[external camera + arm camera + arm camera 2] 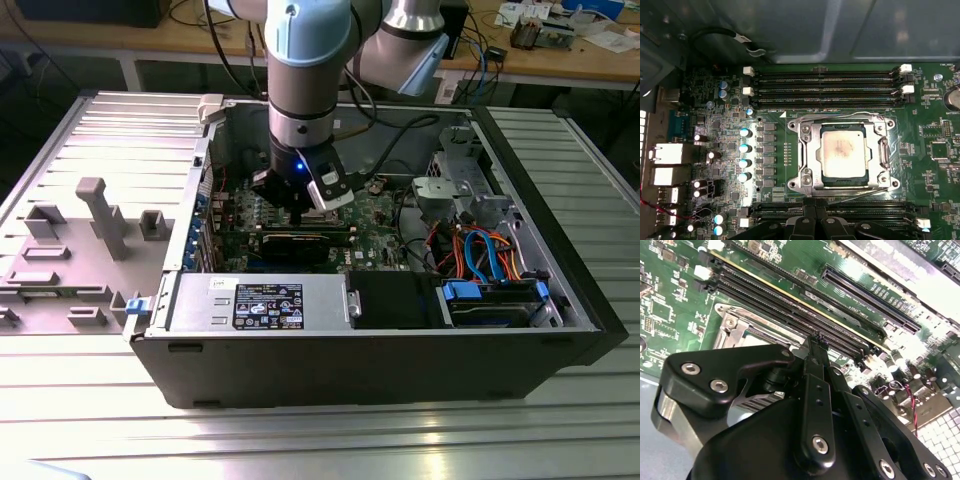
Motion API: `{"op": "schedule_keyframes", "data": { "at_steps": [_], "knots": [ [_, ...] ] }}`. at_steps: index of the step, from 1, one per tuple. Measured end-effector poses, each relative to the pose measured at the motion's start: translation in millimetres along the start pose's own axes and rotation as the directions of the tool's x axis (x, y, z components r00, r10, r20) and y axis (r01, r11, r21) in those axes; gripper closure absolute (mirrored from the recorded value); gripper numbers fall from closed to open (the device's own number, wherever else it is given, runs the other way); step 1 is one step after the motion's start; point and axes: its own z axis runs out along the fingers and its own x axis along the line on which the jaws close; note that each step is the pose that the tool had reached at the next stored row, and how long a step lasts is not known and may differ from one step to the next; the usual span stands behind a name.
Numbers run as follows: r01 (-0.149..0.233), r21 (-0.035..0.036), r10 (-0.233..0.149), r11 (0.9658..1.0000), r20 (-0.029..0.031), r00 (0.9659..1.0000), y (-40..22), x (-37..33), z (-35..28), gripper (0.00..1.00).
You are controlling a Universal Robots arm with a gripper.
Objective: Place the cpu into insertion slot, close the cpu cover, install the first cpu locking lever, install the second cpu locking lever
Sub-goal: 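Install the second cpu locking lever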
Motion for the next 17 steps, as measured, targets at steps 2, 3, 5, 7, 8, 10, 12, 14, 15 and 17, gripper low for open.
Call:
{"op": "schedule_keyframes", "data": {
  "at_steps": [2,3,5,7,8,10,12,14,15,17],
  "knots": [
    [0.018,-0.0009,-0.018,0.9998,-0.0041,0.9998,-0.1,-0.2,0.4,0.89],
    [0.018,-0.0019,-0.018,0.9998,-0.0042,0.9998,0.0,-0.3,0.5,0.89],
    [0.018,-0.0020,-0.018,0.9998,-0.0042,0.9998,0.0,-0.3,0.5,0.89],
    [0.018,-0.0019,-0.018,0.9998,-0.0044,0.9998,-0.1,-0.3,0.5,0.89],
    [0.018,-0.0020,-0.018,0.9998,-0.0044,0.9998,-0.2,-0.3,0.5,0.89],
    [0.018,-0.0020,-0.018,0.9998,-0.0044,0.9998,-0.2,-0.3,0.5,0.89],
    [0.018,-0.0020,-0.018,0.9998,-0.0044,0.9998,-0.2,-0.3,0.5,0.89],
    [0.018,-0.0021,-0.018,0.9998,-0.0044,0.9998,-0.2,-0.3,0.6,0.89],
    [0.019,-0.0020,-0.019,0.9998,-0.0046,0.9998,-0.3,-0.2,0.6,0.89],
    [0.023,-0.0020,-0.023,0.9997,-0.0050,0.9997,-0.8,0.2,0.6,0.89]
  ]
}}
